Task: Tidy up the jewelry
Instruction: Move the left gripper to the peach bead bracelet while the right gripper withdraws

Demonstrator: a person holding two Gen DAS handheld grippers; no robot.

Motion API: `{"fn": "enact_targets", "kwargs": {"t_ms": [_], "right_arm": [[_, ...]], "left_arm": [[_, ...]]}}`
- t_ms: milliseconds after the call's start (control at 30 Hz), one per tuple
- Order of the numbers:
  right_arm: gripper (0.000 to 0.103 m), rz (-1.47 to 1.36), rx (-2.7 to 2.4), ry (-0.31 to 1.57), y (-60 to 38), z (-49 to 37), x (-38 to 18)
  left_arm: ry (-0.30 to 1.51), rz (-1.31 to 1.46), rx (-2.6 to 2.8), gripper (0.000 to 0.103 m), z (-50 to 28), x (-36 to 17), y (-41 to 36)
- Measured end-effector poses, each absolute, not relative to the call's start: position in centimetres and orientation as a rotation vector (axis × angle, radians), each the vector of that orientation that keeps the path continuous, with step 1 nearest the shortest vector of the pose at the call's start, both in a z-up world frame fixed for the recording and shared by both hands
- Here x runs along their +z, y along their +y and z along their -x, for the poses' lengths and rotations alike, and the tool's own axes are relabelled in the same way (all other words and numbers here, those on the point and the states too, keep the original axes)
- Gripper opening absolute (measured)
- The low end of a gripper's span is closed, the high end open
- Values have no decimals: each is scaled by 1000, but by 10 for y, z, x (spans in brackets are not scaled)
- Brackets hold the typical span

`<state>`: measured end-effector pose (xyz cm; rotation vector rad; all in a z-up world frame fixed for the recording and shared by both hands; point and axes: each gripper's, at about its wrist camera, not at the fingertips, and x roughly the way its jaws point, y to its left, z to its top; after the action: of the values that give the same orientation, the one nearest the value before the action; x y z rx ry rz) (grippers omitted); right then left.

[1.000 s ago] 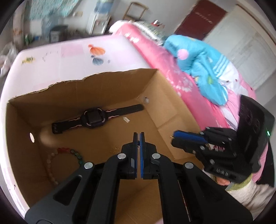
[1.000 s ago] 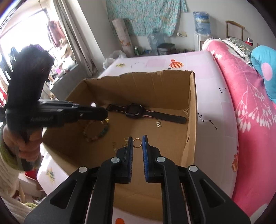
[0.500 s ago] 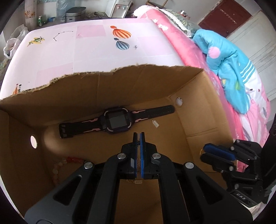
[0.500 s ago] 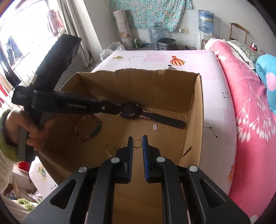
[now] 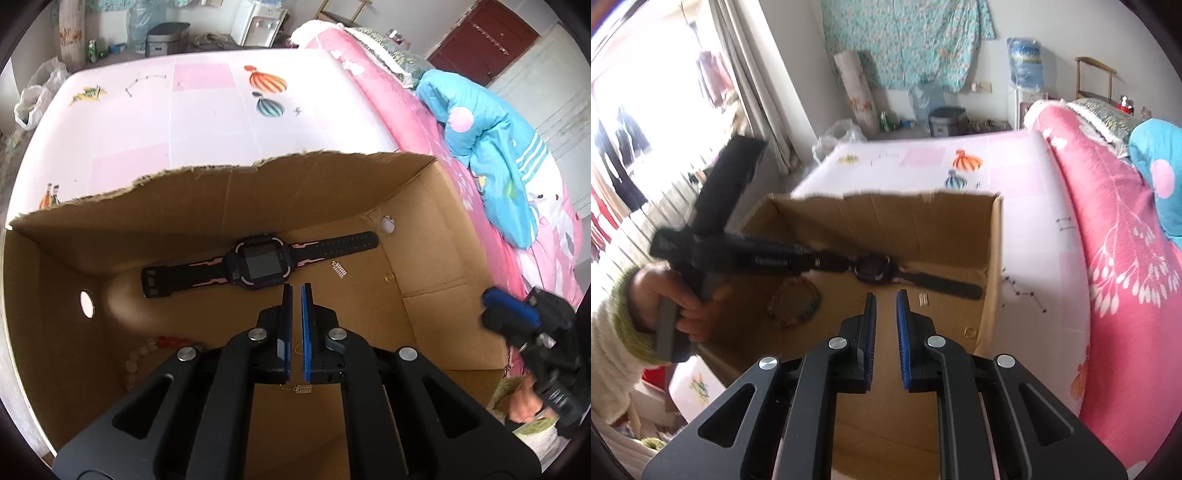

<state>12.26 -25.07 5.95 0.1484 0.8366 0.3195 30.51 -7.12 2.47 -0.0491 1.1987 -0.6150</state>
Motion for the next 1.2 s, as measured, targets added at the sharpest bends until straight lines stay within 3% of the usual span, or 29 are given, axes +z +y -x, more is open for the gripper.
{"fn": "enact_targets", "kwargs": {"t_ms": [100, 267, 400, 733, 933, 1200], "right_arm": [[21, -177, 307, 789, -263, -112, 74], [22, -219, 284, 723, -285, -87, 95], [32, -274, 247, 671, -303, -62, 105], [38, -428, 95, 617, -346, 6, 91], [38, -517, 11, 740, -349, 35, 37], [38, -539, 4, 879, -326, 64, -13]], "left_arm": [[1175, 45, -634, 5, -295, 34, -68], [1101, 17, -650, 10, -272, 56, -59], [1012, 40, -681, 11, -246, 83, -44], [740, -12, -781, 32, -119, 127, -1], [741, -52, -775, 38, -62, 102, 5], [907, -27, -866, 38, -40, 30, -34]]}}
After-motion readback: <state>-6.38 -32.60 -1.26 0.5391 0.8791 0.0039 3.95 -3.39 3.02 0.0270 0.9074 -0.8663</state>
